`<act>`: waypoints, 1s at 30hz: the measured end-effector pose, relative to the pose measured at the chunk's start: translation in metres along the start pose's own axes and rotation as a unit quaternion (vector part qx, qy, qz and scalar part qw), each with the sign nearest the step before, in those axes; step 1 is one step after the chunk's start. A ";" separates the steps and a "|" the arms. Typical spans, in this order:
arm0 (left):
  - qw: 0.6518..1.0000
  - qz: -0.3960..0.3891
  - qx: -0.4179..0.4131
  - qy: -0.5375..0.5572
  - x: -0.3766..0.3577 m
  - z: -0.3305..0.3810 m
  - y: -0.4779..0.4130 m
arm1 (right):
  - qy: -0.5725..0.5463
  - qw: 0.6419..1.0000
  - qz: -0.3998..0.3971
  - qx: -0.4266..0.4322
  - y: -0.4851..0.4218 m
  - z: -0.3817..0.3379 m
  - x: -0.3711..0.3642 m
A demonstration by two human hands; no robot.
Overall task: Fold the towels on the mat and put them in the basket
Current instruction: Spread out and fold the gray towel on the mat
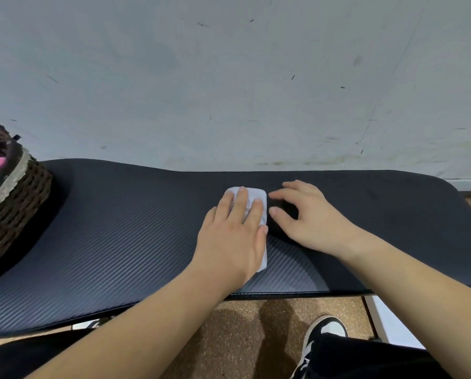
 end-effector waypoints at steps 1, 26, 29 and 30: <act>1.000 -0.006 -0.005 0.001 0.001 0.000 -0.001 | -0.018 1.000 0.006 0.003 -0.002 -0.001 0.000; 0.916 -0.089 0.079 0.384 0.081 -0.073 0.052 | -0.054 0.986 -0.124 0.098 0.009 -0.065 0.009; 0.913 -0.057 0.091 0.394 0.089 -0.092 0.076 | -0.129 0.982 -0.109 0.084 0.015 -0.092 0.009; 0.912 -0.062 0.099 0.392 0.091 -0.099 0.083 | -0.159 0.979 -0.100 0.078 0.016 -0.100 0.009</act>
Point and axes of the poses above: each hand's wrist, its own y-axis away from the middle knuckle, its own x-axis out of the back of the hand, z = x × y, the point moved 2 cm from there along -y, towards the middle knuckle, and after that the axes turned 5 degrees about -z, right-handed, at the moved point
